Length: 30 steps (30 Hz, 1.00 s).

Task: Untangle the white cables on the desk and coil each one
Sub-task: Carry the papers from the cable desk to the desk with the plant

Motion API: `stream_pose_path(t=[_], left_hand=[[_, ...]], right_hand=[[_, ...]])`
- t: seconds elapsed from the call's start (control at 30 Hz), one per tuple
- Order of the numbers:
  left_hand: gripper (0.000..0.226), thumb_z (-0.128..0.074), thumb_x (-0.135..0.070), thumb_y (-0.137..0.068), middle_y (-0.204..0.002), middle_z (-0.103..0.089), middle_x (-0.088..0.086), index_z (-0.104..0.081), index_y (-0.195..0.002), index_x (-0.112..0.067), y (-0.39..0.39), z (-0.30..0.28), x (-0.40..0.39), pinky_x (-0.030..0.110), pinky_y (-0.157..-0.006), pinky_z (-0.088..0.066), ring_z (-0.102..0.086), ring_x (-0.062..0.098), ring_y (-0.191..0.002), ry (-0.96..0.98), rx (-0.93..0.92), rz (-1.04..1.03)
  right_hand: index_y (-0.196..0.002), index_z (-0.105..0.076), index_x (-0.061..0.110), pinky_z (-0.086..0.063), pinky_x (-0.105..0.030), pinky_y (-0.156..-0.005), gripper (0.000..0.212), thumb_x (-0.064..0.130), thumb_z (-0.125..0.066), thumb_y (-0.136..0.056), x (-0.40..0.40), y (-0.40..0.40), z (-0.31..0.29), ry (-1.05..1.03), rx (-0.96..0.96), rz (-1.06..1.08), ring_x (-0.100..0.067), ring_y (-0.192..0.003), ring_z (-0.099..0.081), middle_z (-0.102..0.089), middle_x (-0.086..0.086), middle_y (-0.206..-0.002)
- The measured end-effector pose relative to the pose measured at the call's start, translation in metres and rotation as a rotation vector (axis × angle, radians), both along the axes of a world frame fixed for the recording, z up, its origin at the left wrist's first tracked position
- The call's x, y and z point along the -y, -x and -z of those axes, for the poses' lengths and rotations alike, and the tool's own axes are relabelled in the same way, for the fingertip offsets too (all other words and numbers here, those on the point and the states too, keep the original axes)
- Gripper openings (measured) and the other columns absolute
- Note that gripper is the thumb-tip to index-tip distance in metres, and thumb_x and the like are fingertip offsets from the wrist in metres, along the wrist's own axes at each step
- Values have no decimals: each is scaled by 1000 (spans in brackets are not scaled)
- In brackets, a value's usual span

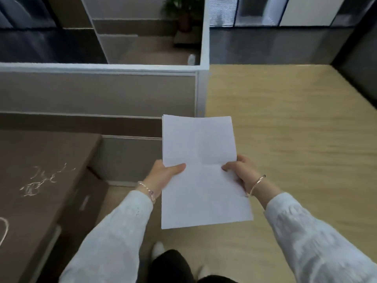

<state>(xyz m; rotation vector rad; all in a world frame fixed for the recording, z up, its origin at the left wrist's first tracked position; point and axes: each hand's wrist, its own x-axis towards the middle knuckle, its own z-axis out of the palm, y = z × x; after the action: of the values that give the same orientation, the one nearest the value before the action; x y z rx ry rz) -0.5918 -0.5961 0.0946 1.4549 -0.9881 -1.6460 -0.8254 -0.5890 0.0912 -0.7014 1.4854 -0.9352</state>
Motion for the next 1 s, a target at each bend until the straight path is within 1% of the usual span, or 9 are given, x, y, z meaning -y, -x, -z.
stream_pose_path(t=[0.07,0.23,0.4,0.53,0.6,0.7,0.83,0.93,1.0], left_hand=[[22,-70,-5,-84,-100,-74,6,-69,-106,-6,39,0,13,27,-70,-59,-72,21,-89,-1,2,74],[24,-71,-6,-84,-101,-74,7,-70,-108,-6,133,2,62,35,-82,-57,-72,24,-91,-7,35,224],[28,-73,-10,-84,-106,-73,7,-67,-111,-9,208,14,128,33,-79,-56,-71,23,-93,0,33,301],[36,-76,-16,-82,-104,-73,6,-64,-114,-8,278,22,199,31,-75,-57,-72,21,-89,-9,43,299],[30,-75,-15,-82,-101,-74,6,-66,-109,-8,313,21,241,33,-76,-57,-72,21,-87,-14,46,296],[27,-76,-13,-80,-99,-75,7,-68,-105,-8,369,14,311,41,-86,-56,-72,24,-90,-30,31,275],[15,-75,-11,-81,-98,-75,6,-69,-95,-12,433,1,390,42,-88,-55,-71,25,-91,-42,25,265],[37,-82,-20,-69,-101,-74,5,-69,-101,-9,467,-3,438,43,-93,-53,-70,24,-96,-40,27,269],[37,-83,-20,-68,-101,-74,4,-70,-101,-10,492,-1,477,41,-92,-53,-70,23,-96,-38,36,268]], right_hand=[[-85,-65,5,-54,-29,-54,21,-11,-55,-76,-3,36,0,2,9,62,-23,-57,-63,-68,-11,-75],[-86,-64,7,-52,-32,-63,22,-9,-54,-77,10,125,7,7,23,206,-26,-67,-62,-67,-12,-83],[-84,-62,9,-50,-34,-70,22,-10,-53,-79,57,195,12,16,17,283,-27,-75,-60,-65,-13,-87],[-94,-63,6,-50,-37,-71,24,-9,-53,-78,126,266,17,15,-2,273,-29,-77,-60,-65,-15,-91],[-94,-63,7,-51,-38,-72,23,-8,-54,-78,169,302,14,10,-14,269,-29,-76,-61,-66,-14,-90],[-96,-64,9,-54,-37,-72,25,-7,-56,-79,240,359,5,-7,-23,270,-27,-74,-64,-69,-10,-89],[-95,-64,11,-55,-38,-72,23,-5,-57,-80,320,422,-8,-5,-11,261,-26,-73,-66,-71,-6,-87],[-91,-62,10,-54,-38,-72,19,-5,-56,-81,369,457,-9,-7,-8,271,-26,-72,-65,-70,-7,-84],[-94,-64,8,-55,-40,-73,20,-4,-57,-79,409,484,-5,-6,-3,247,-28,-75,-66,-72,-11,-92]])
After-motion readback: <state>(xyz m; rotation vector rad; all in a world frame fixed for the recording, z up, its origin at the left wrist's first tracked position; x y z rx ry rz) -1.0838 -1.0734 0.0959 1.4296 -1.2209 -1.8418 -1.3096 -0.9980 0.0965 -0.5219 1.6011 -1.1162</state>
